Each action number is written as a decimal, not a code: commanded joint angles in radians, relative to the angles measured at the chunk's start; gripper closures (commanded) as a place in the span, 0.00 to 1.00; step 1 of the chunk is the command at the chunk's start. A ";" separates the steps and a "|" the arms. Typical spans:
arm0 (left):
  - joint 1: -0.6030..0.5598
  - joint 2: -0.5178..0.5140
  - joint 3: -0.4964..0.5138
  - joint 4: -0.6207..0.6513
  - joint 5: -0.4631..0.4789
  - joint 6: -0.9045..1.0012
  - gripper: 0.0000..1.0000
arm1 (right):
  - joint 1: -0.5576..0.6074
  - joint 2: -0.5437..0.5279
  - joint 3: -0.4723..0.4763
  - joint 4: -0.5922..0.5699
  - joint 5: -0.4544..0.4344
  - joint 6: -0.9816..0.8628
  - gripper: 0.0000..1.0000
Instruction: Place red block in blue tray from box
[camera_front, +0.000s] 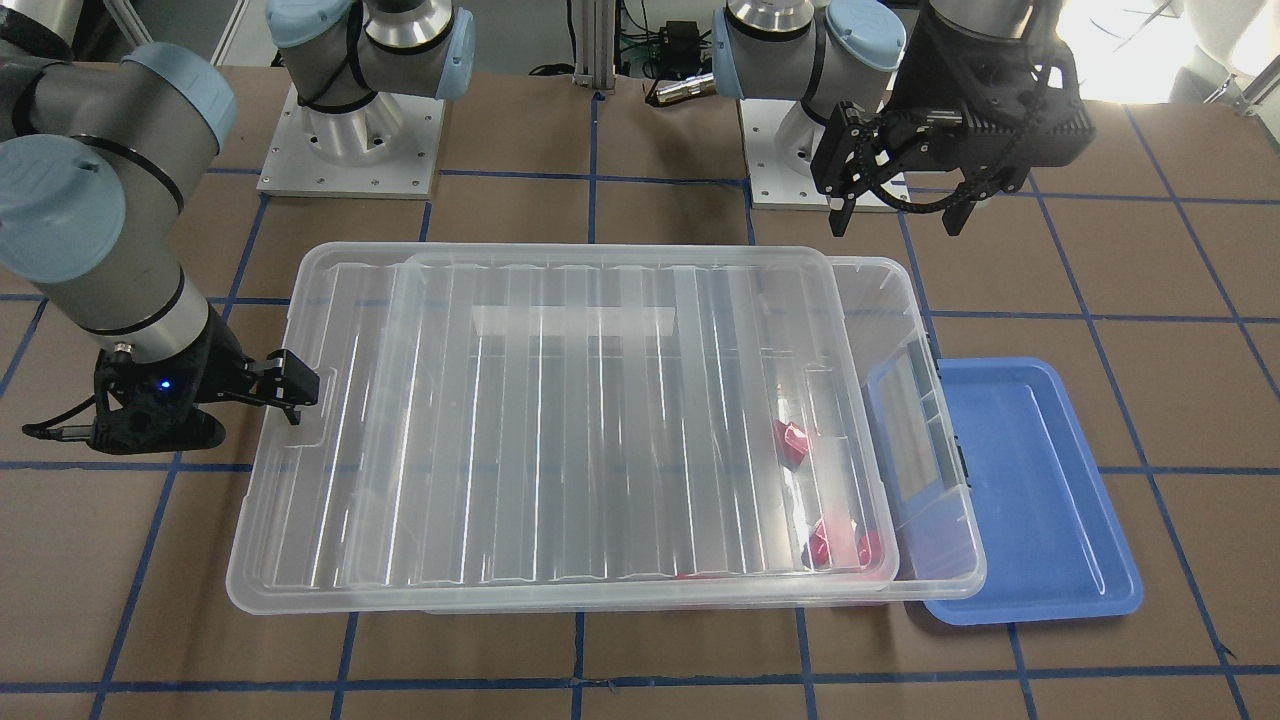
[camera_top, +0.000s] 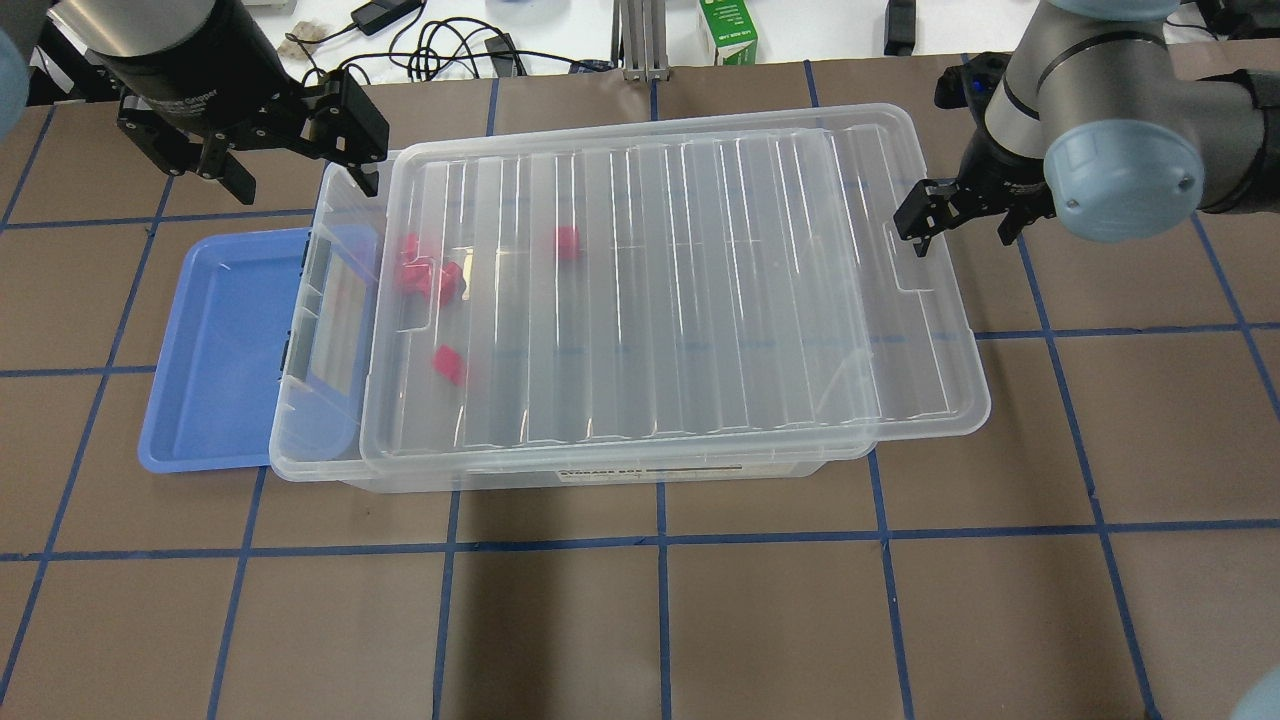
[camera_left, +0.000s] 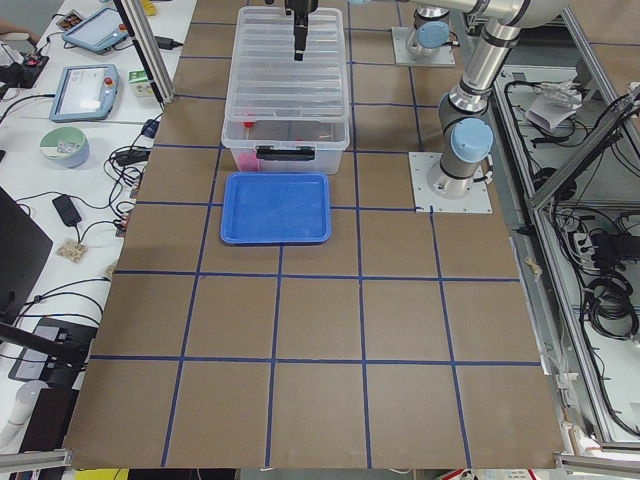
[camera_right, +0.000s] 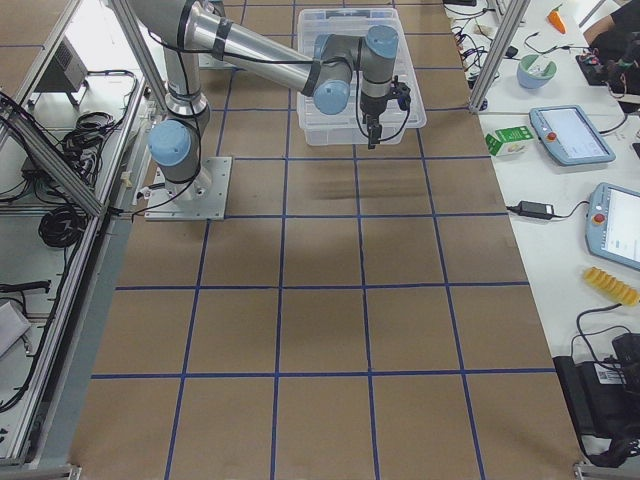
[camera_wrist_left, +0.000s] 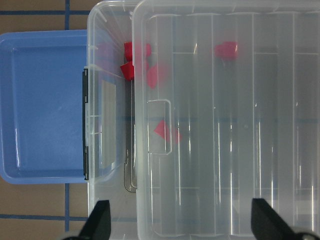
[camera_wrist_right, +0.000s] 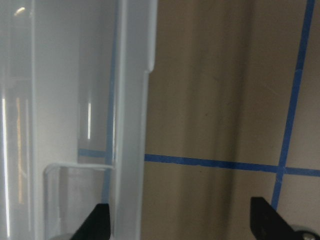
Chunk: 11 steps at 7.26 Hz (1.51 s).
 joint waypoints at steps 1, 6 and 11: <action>-0.001 0.001 -0.014 -0.008 0.004 0.000 0.00 | -0.059 0.000 0.000 -0.009 0.003 -0.072 0.00; -0.001 -0.022 -0.015 0.003 -0.007 0.000 0.00 | -0.084 0.000 -0.006 -0.020 -0.006 -0.106 0.00; 0.003 -0.021 -0.004 0.003 -0.009 0.002 0.00 | -0.122 0.000 -0.006 -0.020 -0.026 -0.118 0.00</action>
